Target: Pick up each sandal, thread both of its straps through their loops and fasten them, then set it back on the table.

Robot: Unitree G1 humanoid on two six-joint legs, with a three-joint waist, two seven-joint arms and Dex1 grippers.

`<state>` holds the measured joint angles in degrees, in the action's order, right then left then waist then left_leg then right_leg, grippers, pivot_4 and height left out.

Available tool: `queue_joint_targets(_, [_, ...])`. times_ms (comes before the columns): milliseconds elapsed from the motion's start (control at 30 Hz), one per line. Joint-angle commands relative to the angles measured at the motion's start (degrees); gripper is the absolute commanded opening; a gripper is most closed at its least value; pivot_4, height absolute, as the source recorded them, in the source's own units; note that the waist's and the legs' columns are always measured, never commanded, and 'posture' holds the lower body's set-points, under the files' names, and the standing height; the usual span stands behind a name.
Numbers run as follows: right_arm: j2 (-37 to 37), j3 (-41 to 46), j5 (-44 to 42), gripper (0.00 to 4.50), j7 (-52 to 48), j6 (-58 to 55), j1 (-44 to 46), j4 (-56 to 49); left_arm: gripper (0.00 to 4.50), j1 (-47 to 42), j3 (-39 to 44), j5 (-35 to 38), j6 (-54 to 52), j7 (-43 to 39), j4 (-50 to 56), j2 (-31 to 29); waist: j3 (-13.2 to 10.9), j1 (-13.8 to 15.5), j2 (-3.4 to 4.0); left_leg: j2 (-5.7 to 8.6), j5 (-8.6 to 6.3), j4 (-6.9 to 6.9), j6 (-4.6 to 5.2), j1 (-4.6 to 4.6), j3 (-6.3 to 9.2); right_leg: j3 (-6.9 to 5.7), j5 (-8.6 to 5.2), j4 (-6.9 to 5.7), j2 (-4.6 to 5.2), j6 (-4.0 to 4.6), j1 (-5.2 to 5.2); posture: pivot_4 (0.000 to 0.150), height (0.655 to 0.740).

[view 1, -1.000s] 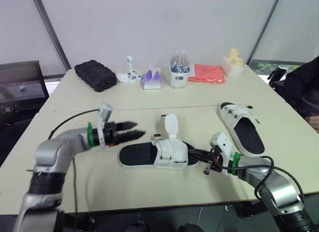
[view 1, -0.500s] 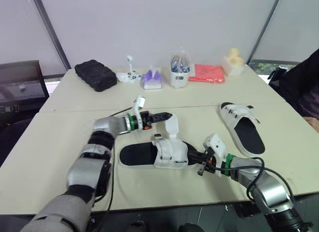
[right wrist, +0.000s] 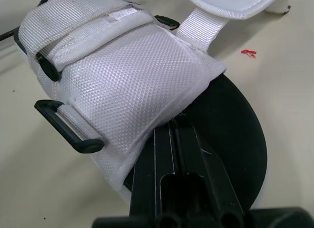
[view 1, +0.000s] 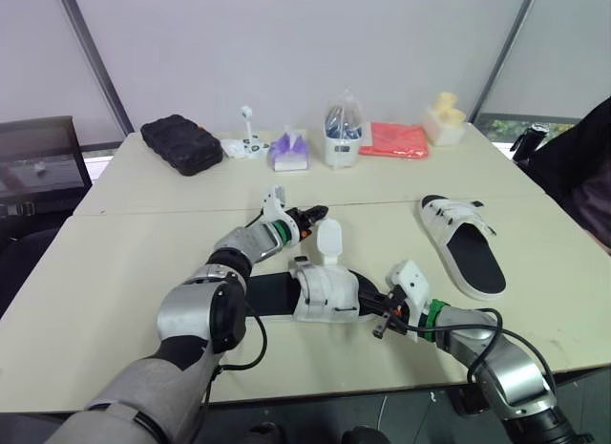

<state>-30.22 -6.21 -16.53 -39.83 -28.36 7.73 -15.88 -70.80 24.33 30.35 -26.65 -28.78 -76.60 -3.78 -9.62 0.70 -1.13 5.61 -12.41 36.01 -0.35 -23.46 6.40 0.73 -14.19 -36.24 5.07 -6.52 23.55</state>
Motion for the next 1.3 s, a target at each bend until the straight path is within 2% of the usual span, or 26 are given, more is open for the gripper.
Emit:
queue_joint_targets(33, [0.62,0.29,-0.23,0.0,0.46,0.71,0.0,-2.81,0.05,-3.0,1.83,-0.49,0.75,-0.28,0.26,0.26,0.0,-0.02,0.0,0.0,0.0,0.0,0.0,0.0,0.0,0.0,0.0,0.0,0.0,0.0,0.0,0.15,0.74])
queue_joint_targets(233, [0.96,0.05,-0.1,0.0,0.88,0.78,-0.18,-2.91,0.05,-3.94,4.34,0.06,0.1,-2.69,0.59,-1.88,0.0,-0.24,0.0,0.0,0.0,-0.01,0.0,0.0,0.0,0.0,0.0,0.0,-0.01,0.0,0.01,0.15,0.74])
queue_joint_targets(333, [0.94,-0.1,0.05,0.0,0.85,0.85,-0.06,-2.77,0.05,-4.02,5.62,0.46,-0.29,-4.69,1.32,-5.04,0.0,-0.38,0.0,0.0,0.0,-0.01,0.0,0.0,0.0,0.0,0.0,-0.01,-0.02,0.0,0.02,0.15,0.74])
queue_joint_targets(367, [0.79,-0.06,0.09,0.0,0.7,0.99,-0.14,-2.63,0.27,-3.81,5.57,0.38,-1.19,-6.09,1.78,-6.45,0.0,-0.51,0.0,0.0,0.0,-0.01,0.0,0.0,0.0,0.0,0.0,-0.03,-0.02,0.0,0.03,0.15,0.74])
queue_joint_targets(467, [0.59,-0.18,0.17,0.0,0.34,1.24,-0.11,-2.19,1.3,-2.59,3.91,-0.7,-5.33,-11.43,3.2,-9.71,0.0,-0.74,0.01,0.0,0.0,-0.02,0.0,0.0,0.0,0.01,0.0,-0.07,-0.03,0.0,0.05,0.15,0.74])
queue_joint_targets(500, [0.55,-0.23,0.16,0.0,0.2,1.27,-0.06,-2.1,1.93,-2.05,3.11,-1.12,-6.69,-13.27,3.85,-10.43,0.0,-0.79,0.01,0.0,0.0,-0.02,0.0,0.01,0.0,0.0,0.0,-0.08,-0.03,0.0,0.05,0.15,0.74])
queue_joint_targets(667, [0.78,-0.62,0.28,0.0,-0.38,1.35,0.37,-1.49,4.45,2.51,-0.97,-1.43,-18.62,-18.78,10.84,-12.59,0.01,-0.62,0.02,0.01,0.0,0.01,0.0,0.02,0.01,0.01,0.0,-0.08,-0.03,0.0,-0.01,0.15,0.74])
queue_joint_targets(833, [0.91,-0.9,0.41,0.0,-1.01,1.44,0.8,-0.85,4.45,7.43,-1.31,1.38,-29.75,-17.67,18.79,-11.69,0.01,-0.86,0.02,0.0,0.0,0.01,0.0,0.02,0.02,0.04,0.0,-0.1,-0.03,0.0,0.02,0.15,0.74])
queue_joint_targets(933, [1.02,-1.2,0.45,0.0,-1.45,1.34,1.38,-0.48,4.45,9.4,-0.62,2.39,-32.2,-15.26,20.59,-9.25,0.02,-0.96,0.03,0.0,0.0,0.01,0.0,0.02,0.03,0.05,0.0,-0.1,-0.02,0.0,0.0,0.15,0.74])
queue_joint_targets(1100, [0.9,-1.35,0.54,0.0,-1.75,1.41,1.69,-0.16,4.45,7.74,0.31,1.96,-29.45,-12.28,15.79,-6.06,0.02,-1.24,0.03,0.0,0.0,0.02,0.0,0.03,0.03,0.05,0.0,-0.1,-0.02,0.01,0.01,0.15,0.74])
queue_joint_targets(1300, [1.07,-1.32,0.69,0.0,-1.11,1.31,0.99,-0.96,4.45,4.41,1.96,1.96,-19.54,-9.1,8.16,-1.55,0.02,-1.22,0.03,0.0,0.0,0.01,-0.01,0.03,0.02,0.05,0.0,-0.1,-0.01,0.01,0.02,0.15,0.74])
